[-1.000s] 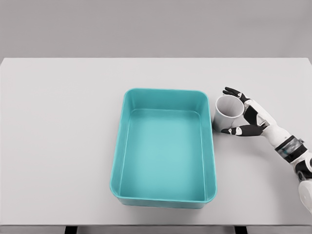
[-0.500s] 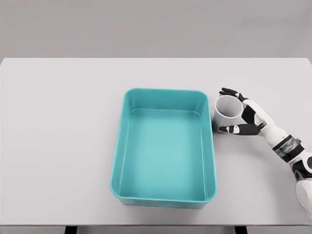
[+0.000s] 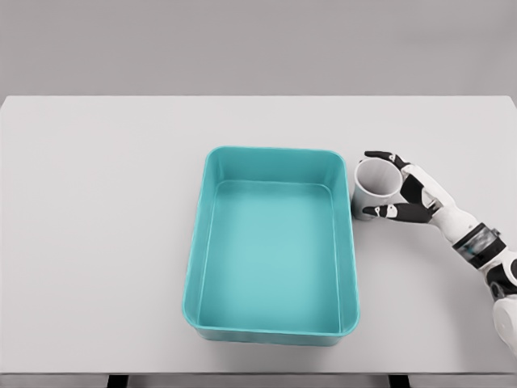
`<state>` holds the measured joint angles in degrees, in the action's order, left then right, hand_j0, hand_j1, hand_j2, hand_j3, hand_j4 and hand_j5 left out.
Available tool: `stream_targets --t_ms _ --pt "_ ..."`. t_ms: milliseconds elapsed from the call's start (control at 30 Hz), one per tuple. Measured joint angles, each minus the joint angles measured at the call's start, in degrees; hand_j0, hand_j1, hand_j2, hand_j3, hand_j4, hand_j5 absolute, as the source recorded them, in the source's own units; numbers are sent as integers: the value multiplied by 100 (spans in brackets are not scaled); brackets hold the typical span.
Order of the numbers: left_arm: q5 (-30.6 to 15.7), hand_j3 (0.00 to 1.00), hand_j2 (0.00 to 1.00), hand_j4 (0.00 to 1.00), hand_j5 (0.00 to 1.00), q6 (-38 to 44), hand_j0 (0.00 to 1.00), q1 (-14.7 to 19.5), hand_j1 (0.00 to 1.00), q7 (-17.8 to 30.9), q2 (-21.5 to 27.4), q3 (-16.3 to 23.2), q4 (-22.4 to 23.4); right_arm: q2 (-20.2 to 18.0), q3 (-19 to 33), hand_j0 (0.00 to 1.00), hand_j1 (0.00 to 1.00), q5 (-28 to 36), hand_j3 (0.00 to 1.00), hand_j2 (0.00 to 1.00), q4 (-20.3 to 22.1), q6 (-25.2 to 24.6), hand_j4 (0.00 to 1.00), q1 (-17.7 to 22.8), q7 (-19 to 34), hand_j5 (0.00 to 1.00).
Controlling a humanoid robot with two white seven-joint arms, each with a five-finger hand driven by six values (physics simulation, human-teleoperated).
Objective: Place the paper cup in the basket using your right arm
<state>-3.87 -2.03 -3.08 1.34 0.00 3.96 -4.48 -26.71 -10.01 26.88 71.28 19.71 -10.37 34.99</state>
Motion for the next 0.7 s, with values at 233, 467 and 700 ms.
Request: stream_targets --t_ms 233,467,700 --pt "0 100 100 100 100 -2 100 0 100 2 0 0 0 -27 44 74 74 -13 74 74 357 -190 74 26 1 74" --pt "0 100 100 100 100 -2 100 0 100 3 0 0 0 -126 227 74 74 -9 74 74 498 -265 74 62 1 74" --pt "0 100 100 100 100 -1 100 0 100 3 0 0 0 -252 387 74 74 5 74 74 816 -518 74 62 1 74"
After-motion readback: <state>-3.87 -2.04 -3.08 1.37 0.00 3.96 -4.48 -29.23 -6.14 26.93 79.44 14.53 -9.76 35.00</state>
